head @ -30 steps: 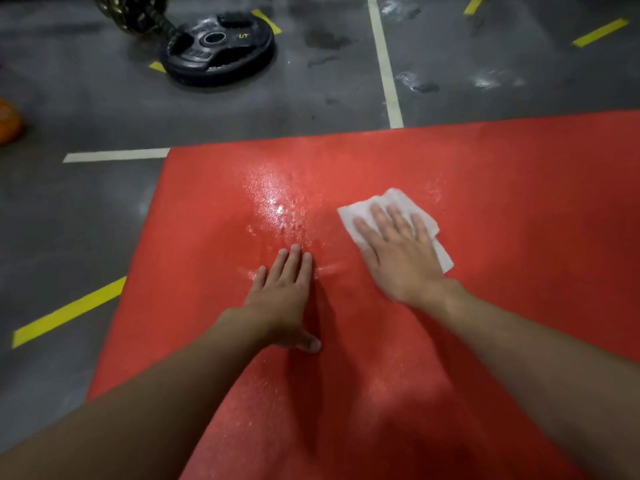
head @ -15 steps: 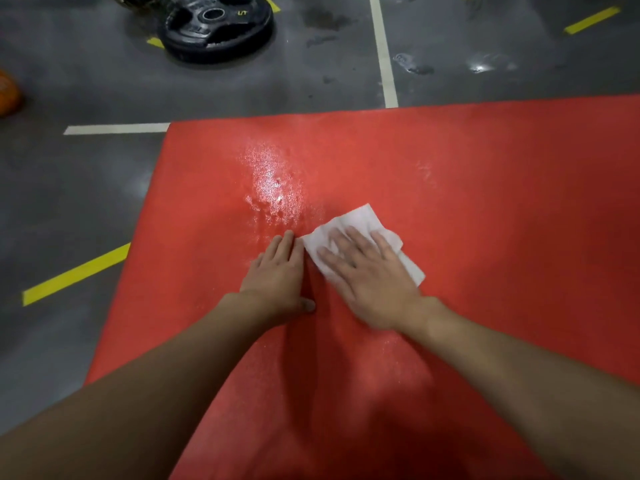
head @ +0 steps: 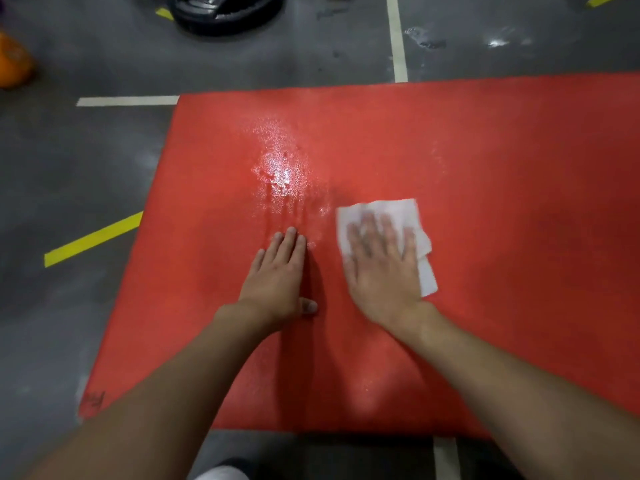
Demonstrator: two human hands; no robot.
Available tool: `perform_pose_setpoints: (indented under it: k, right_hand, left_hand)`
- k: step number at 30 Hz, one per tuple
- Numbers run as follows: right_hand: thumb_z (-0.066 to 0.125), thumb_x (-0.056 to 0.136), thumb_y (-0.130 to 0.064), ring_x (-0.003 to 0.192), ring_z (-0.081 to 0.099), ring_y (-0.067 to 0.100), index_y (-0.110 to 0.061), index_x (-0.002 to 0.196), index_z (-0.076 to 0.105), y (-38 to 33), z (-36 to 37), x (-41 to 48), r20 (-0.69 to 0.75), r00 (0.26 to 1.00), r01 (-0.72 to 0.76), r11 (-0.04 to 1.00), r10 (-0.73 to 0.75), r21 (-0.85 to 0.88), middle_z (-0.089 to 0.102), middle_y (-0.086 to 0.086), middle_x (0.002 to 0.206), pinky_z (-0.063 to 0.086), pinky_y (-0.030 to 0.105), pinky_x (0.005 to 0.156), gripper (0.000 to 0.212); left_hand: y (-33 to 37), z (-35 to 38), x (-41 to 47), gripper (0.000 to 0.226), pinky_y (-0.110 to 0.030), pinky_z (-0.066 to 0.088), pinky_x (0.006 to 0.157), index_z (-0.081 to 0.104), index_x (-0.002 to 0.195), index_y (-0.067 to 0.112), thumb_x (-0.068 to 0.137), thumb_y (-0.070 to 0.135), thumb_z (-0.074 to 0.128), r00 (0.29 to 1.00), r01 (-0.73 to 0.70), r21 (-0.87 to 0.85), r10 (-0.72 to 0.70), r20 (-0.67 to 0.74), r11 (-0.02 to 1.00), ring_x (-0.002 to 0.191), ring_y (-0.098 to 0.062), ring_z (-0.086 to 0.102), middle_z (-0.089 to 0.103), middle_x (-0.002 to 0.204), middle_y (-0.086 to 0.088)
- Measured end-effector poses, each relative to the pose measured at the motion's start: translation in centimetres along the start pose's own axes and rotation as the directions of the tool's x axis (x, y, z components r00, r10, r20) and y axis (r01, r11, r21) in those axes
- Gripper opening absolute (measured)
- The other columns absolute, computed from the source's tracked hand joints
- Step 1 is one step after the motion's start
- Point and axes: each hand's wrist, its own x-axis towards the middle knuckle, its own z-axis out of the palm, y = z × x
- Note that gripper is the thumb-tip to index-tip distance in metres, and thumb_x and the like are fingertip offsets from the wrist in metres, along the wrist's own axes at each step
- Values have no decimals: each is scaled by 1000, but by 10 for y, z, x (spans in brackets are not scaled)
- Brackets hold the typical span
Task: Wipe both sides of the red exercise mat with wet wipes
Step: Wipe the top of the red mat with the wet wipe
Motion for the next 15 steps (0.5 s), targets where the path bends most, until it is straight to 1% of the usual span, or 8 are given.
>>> perform_pose_setpoints:
  k: [2, 3, 4, 7, 8, 11, 12, 15]
  right_hand:
    - [14, 101, -47, 152, 14, 24, -30, 154, 31, 4, 1, -10, 22, 957, 291, 957, -290, -22, 24, 3, 163, 10, 53, 121, 57]
    - [12, 102, -48, 153, 11, 22, -33, 154, 28, 17, -2, -6, 41, 939, 343, 939, -343, -13, 21, 1, 164, 8, 50, 122, 57]
    - [10, 102, -49, 153, 6, 20, -35, 155, 24, 28, -6, -2, 48, 951, 307, 952, -306, 3, 16, -1, 165, 4, 48, 122, 57]
    - [13, 102, -45, 153, 3, 24, -30, 157, 19, 17, -4, -14, 6, 999, -44, 999, 44, -20, 11, 4, 166, 1, 52, 121, 58]
    - [15, 100, -44, 153, 4, 26, -27, 157, 20, 1, -2, -23, 11, 1000, -25, 999, 25, -28, 11, 6, 166, 3, 55, 121, 60]
    - [18, 101, -47, 152, 11, 25, -28, 155, 30, 3, -1, -39, 27, 955, 297, 954, -296, -34, 20, 5, 164, 10, 53, 121, 58]
    - [17, 102, -48, 152, 11, 23, -30, 155, 30, 17, -4, -36, 26, 951, 308, 951, -307, -29, 20, 3, 164, 9, 51, 122, 57]
    - [15, 100, -46, 153, 8, 25, -28, 156, 26, 24, -5, -41, -8, 1000, -8, 1000, 8, -19, 17, 5, 165, 6, 52, 121, 59]
  left_hand:
    - [0, 0, -1, 118, -40, 0, 122, -12, 155, 16, 80, 48, 73, 1000, -10, -6, 10, 12, 1000, 149, -18, -18, -24, 161, 0]
    - [-3, 0, -3, 117, -40, -1, 121, -13, 155, 16, 81, 51, 71, 1000, -19, -4, 19, 25, 1000, 149, -18, -19, -25, 161, 0]
    - [-5, 0, -5, 119, -40, -2, 121, -15, 154, 16, 80, 54, 70, 998, -31, 6, 31, 54, 1000, 148, -19, -21, -27, 160, -1]
    - [-6, 0, -10, 136, -43, -7, 121, -26, 151, 14, 71, 62, 74, 982, -68, 70, 55, 182, 995, 144, -23, -31, -38, 154, -3]
    - [-4, 1, -11, 139, -45, -8, 121, -28, 149, 13, 70, 61, 76, 979, -67, 87, 49, 199, 994, 143, -24, -33, -40, 153, -5]
    - [-4, 2, -13, 139, -45, -7, 121, -28, 149, 14, 70, 59, 77, 984, -57, 90, 41, 173, 994, 143, -23, -33, -39, 154, -5]
    - [-5, 2, -15, 138, -44, -6, 122, -27, 150, 15, 70, 59, 77, 988, -58, 86, 44, 151, 995, 143, -22, -32, -38, 155, -3]
    - [-4, 3, -18, 137, -43, -5, 122, -24, 152, 16, 70, 56, 78, 991, -56, 83, 45, 128, 995, 145, -21, -30, -35, 156, -2]
